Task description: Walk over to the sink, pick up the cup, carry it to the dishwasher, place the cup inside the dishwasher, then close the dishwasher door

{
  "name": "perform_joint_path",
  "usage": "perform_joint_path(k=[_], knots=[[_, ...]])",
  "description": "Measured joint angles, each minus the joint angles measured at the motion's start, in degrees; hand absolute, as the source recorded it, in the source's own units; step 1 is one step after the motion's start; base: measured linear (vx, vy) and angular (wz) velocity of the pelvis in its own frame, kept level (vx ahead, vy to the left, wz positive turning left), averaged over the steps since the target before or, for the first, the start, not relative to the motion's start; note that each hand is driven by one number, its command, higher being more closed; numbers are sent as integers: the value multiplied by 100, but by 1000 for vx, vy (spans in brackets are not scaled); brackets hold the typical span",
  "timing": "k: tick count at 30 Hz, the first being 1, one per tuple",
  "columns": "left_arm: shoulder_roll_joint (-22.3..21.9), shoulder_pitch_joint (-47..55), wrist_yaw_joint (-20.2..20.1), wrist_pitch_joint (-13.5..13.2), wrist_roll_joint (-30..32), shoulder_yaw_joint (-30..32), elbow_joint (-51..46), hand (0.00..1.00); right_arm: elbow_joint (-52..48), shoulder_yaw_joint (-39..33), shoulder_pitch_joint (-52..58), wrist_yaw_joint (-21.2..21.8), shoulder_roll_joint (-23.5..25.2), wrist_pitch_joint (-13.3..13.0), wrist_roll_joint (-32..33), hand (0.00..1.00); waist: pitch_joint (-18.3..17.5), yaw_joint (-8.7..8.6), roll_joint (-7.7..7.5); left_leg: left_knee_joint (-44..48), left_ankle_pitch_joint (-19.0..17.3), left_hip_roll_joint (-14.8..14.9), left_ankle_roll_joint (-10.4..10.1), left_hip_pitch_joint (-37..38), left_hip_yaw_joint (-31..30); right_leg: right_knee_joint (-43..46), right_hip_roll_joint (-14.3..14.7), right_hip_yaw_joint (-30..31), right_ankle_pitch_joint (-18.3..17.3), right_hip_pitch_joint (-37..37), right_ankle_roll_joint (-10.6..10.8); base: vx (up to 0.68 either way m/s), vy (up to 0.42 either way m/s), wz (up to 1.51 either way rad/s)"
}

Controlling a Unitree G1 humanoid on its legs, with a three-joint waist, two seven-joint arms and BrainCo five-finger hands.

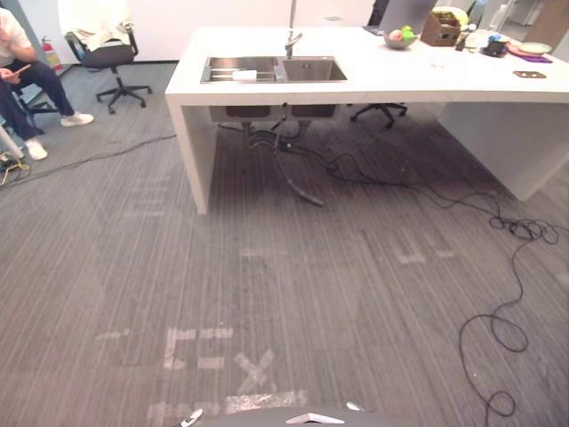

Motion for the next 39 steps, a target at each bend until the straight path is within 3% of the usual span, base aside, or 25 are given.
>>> perform_joint_path(k=[7,9,11,14,18,24,30,39], knots=[[-23,8,534,-305,635,-177,-166,0,0,409,-31,17,-62,-236,-144,0,9,20,-38,-6,-1,-31,-15,-81,-133,-5,-24,-100,-25,-14,-10,-45,-7,7],[-24,10,571,-343,739,-194,-164,0,8,404,1,59,-68,-412,-189,0,10,19,-36,-8,1,-40,-13,-85,-135,-2,-32,-124,-25,-1,-8,7,-4,7],[-24,13,586,-398,747,-194,-162,0,6,369,70,196,-66,-752,-200,0,8,16,-41,-8,16,-48,11,-70,-144,1,-38,-150,-23,27,-6,25,-7,4],[-30,65,656,-662,860,-205,-161,0,7,362,89,320,-65,-990,-197,0,8,-2,-41,-9,28,-53,29,-49,-160,19,-42,-164,-17,65,-15,13,-3,1],[-27,81,813,-1141,1002,-245,-164,0,6,364,89,436,-53,-1115,-193,0,65,-1,-35,-11,28,-56,29,29,-164,33,-42,-169,-26,142,-5,-19,-10,1],[2,130,1070,-1520,1072,-425,-167,0,6,362,97,429,-41,-1147,-185,0,91,7,-58,-13,32,-68,32,82,-127,79,-63,-145,-50,148,27,-53,-5,-2],[-12,132,1311,-1608,1251,-432,-174,0,5,353,159,429,-34,-1147,-171,0,112,2,-70,-15,15,-87,24,110,-105,62,-88,-115,-45,167,23,-41,6,-1],[-8,190,1128,-1407,827,-421,-170,0,13,107,222,422,32,-1116,-117,0,100,15,-80,-12,-14,-93,39,154,-115,143,-112,-156,-67,214,32,3,-1,0]])
